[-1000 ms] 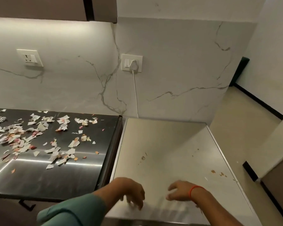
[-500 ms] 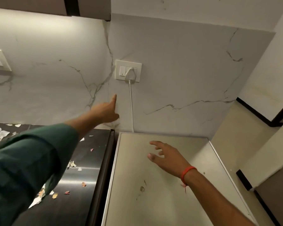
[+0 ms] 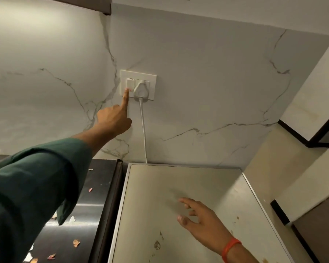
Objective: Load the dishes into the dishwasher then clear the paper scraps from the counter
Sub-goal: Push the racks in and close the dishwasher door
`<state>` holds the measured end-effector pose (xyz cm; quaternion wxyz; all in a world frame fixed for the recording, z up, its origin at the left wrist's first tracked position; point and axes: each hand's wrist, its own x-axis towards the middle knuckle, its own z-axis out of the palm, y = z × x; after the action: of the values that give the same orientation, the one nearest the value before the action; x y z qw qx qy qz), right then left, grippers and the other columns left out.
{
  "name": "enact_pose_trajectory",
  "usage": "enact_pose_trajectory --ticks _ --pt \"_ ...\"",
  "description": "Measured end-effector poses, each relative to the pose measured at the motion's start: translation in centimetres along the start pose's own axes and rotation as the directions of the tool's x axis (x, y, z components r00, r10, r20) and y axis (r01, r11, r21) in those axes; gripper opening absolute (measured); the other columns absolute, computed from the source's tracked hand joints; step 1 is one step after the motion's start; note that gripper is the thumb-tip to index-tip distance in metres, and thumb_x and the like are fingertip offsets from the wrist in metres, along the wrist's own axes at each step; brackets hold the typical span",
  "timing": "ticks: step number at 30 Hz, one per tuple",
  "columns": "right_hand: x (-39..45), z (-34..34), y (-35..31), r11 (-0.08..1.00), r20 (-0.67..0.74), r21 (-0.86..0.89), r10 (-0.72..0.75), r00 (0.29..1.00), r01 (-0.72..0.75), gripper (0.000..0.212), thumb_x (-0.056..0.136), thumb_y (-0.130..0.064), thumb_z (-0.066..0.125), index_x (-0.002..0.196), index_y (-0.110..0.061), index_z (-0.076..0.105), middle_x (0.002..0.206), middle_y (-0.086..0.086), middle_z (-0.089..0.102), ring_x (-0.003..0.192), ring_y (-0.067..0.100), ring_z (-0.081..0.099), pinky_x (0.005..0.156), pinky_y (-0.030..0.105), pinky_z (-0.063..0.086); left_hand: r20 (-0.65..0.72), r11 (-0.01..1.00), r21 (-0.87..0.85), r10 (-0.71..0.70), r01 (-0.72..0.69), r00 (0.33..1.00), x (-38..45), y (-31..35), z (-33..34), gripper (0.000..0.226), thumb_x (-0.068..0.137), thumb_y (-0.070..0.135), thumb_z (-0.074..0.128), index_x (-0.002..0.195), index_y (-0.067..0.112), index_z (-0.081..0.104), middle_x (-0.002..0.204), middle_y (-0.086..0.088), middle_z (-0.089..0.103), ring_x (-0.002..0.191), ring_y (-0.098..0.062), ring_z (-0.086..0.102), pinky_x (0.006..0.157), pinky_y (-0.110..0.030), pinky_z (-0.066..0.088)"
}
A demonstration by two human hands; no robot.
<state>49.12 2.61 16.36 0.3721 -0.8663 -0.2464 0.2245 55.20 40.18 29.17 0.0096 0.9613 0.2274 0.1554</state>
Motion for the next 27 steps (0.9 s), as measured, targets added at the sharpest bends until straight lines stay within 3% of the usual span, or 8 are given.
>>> enact_pose_trajectory --ticks 7,12,16,19,21,27 --pt "0.0 1.5 0.8 0.999 0.025 -0.017 0.033 0.999 -0.033 0.045 0.094 -0.047 0.063 0.135 -0.054 0.043 0.128 -0.026 0.048 0.115 -0.006 0.051 0.088 0.007 0.039 -0.028 0.993 -0.111 0.026 -0.029 0.999 -1.7 0.1 1.8 0.102 0.099 0.036 0.059 0.158 0.032 -0.025 0.095 -0.012 0.063 0.066 -0.024 0.060 0.052 -0.034 0.053" --pt "0.0 3.3 0.1 0.999 0.055 -0.031 0.038 0.998 -0.037 0.045 0.095 -0.049 0.061 0.136 -0.054 0.043 0.129 -0.025 0.048 0.116 -0.006 0.050 0.088 0.004 0.038 0.110 0.959 -0.246 0.171 -0.140 0.979 -8.8 1.0 5.6 0.105 0.095 0.047 0.064 0.156 0.044 -0.022 0.127 -0.007 0.060 0.092 -0.024 0.067 0.074 -0.046 0.061" --pt "0.0 4.4 -0.7 0.998 0.063 -0.033 0.049 0.997 -0.047 0.045 0.095 -0.050 0.061 0.136 -0.052 0.045 0.134 -0.018 0.049 0.118 -0.003 0.050 0.095 0.009 0.038 0.108 0.907 -0.390 0.215 -0.157 0.971 -16.1 1.8 7.4 0.098 0.093 0.053 0.061 0.158 0.048 -0.013 0.134 0.004 0.056 0.095 -0.011 0.068 0.081 -0.042 0.061" --pt "-0.3 5.5 -1.7 0.997 0.067 -0.054 0.058 0.996 -0.055 0.049 0.096 -0.050 0.059 0.143 -0.045 0.046 0.141 -0.012 0.048 0.127 0.004 0.048 0.105 0.019 0.038 0.156 0.878 -0.459 0.230 -0.135 0.961 -21.4 2.3 8.3 0.095 0.095 0.054 0.059 0.158 0.048 -0.010 0.140 0.007 0.051 0.103 -0.004 0.065 0.083 -0.032 0.059" --pt "-0.9 6.4 -2.2 0.996 0.072 -0.067 0.064 0.995 -0.059 0.051 0.097 -0.051 0.058 0.146 -0.043 0.045 0.146 -0.011 0.045 0.132 0.008 0.046 0.107 0.022 0.038 0.192 0.866 -0.487 0.230 -0.111 0.954 -24.3 2.3 8.9 0.094 0.095 0.054 0.059 0.158 0.049 -0.012 0.144 0.006 0.049 0.108 -0.004 0.063 0.083 -0.026 0.057" --pt "-4.3 9.3 -3.1 0.992 0.091 -0.101 0.081 0.993 -0.072 0.052 0.098 -0.051 0.055 0.148 -0.042 0.041 0.151 -0.008 0.042 0.135 0.012 0.045 0.107 0.027 0.039 0.278 0.835 -0.549 0.231 -0.043 0.932 -30.6 1.5 9.5 0.092 0.096 0.053 0.060 0.157 0.050 -0.008 0.147 0.005 0.046 0.115 -0.007 0.060 0.089 -0.027 0.055"
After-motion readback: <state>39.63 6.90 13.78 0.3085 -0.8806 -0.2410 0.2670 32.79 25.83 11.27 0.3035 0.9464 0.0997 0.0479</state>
